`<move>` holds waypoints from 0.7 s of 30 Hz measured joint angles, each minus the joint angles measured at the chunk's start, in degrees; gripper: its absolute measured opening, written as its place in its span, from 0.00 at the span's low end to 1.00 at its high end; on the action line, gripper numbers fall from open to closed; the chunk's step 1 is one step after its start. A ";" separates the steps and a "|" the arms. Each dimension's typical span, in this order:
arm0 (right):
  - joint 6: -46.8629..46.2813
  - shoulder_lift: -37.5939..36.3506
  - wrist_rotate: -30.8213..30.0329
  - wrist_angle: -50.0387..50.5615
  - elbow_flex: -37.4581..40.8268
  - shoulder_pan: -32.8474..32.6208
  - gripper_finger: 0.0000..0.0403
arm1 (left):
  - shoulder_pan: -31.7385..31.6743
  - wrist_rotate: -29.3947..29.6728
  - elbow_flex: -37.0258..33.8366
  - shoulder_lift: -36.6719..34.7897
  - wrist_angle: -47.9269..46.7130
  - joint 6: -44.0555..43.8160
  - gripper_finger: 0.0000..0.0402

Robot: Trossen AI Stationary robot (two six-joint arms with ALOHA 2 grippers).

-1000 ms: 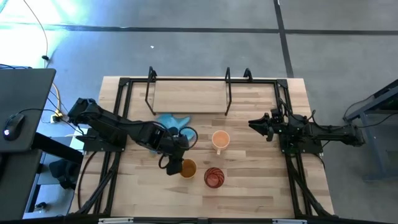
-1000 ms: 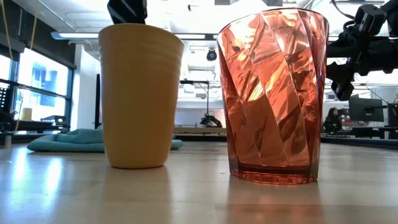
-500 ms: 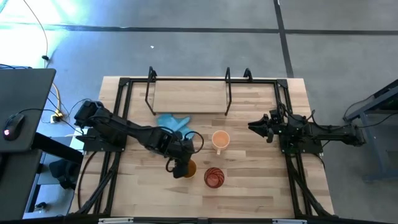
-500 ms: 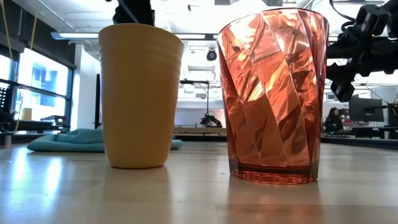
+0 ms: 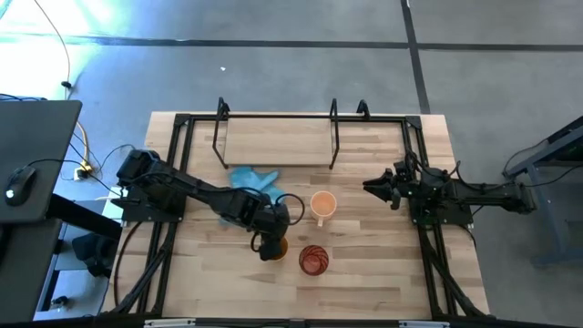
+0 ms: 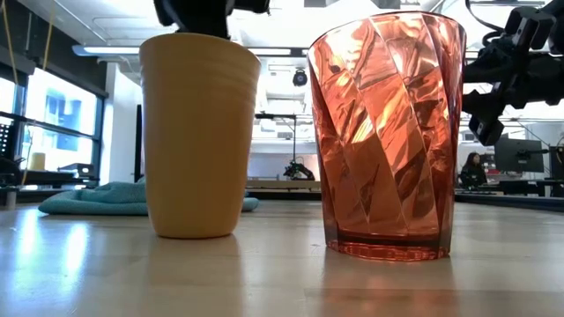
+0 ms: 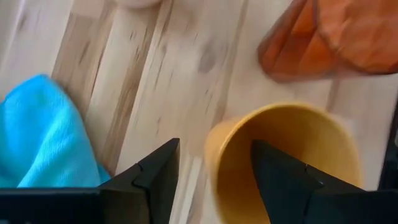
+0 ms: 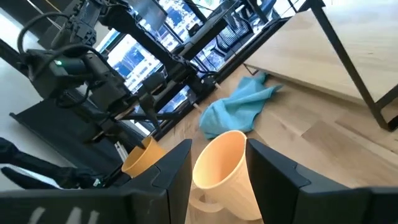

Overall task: Stack small to large cups/mugs on shelf
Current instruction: Put the yellow cup on the shelf

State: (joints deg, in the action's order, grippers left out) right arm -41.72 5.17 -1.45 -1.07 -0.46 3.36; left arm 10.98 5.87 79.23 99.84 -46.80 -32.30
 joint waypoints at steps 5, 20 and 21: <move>-0.04 0.00 0.90 0.08 0.00 0.00 0.35 | -0.60 -0.24 -0.01 -0.06 0.04 0.53 0.42; -0.01 0.04 0.90 0.17 -0.01 0.00 0.35 | -0.59 -2.45 -0.01 -0.06 -2.21 1.89 0.29; -0.01 0.04 0.90 0.15 0.01 0.00 0.35 | -0.59 -2.46 -0.01 -0.06 -2.75 1.89 0.29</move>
State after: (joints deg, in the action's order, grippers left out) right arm -41.74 5.21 -0.56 -0.93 -0.45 3.36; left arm 10.39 3.41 79.22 99.79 -49.56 -30.41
